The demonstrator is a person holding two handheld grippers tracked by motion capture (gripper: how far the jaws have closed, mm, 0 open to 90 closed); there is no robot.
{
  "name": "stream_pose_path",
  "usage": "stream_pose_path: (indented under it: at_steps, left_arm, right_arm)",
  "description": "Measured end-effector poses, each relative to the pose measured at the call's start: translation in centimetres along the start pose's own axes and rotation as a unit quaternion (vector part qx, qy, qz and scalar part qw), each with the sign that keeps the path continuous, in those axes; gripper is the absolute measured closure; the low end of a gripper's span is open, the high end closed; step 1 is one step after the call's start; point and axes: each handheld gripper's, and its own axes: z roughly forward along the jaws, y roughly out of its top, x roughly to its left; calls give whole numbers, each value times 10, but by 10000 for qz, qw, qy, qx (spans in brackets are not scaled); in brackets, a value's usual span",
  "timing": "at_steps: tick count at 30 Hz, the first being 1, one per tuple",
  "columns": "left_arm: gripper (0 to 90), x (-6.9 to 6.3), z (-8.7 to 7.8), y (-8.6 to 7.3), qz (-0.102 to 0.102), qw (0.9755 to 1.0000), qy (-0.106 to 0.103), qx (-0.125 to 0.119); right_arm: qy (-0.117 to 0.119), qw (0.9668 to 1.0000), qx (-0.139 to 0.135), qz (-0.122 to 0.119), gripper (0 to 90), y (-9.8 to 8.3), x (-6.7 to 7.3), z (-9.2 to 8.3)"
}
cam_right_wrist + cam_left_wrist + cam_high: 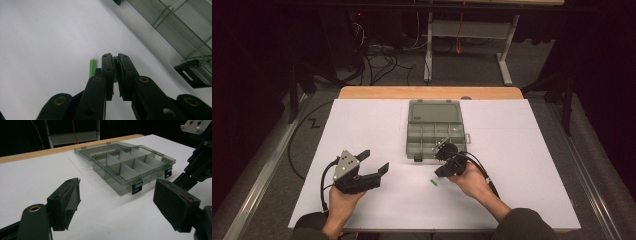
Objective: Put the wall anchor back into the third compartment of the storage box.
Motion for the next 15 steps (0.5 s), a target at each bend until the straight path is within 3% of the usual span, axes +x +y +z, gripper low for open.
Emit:
stream_pose_path:
  at_steps: [8,9,12,15]
  left_arm:
    - [219,0,0,0,4,10000,6,-4]
    - [219,0,0,0,3,10000,5,-7]
    - [219,0,0,0,1,10000,8,-11]
    - [219,0,0,0,4,10000,5,-8]
  right_arm:
    - [9,9999,-105,123,862,1,-6,-11]
    - [-1,9999,-147,39,862,1,-8,-11]
    - [18,9996,-141,224,862,0,-9,-14]
    - [13,9997,-217,98,862,0,-13,-16]
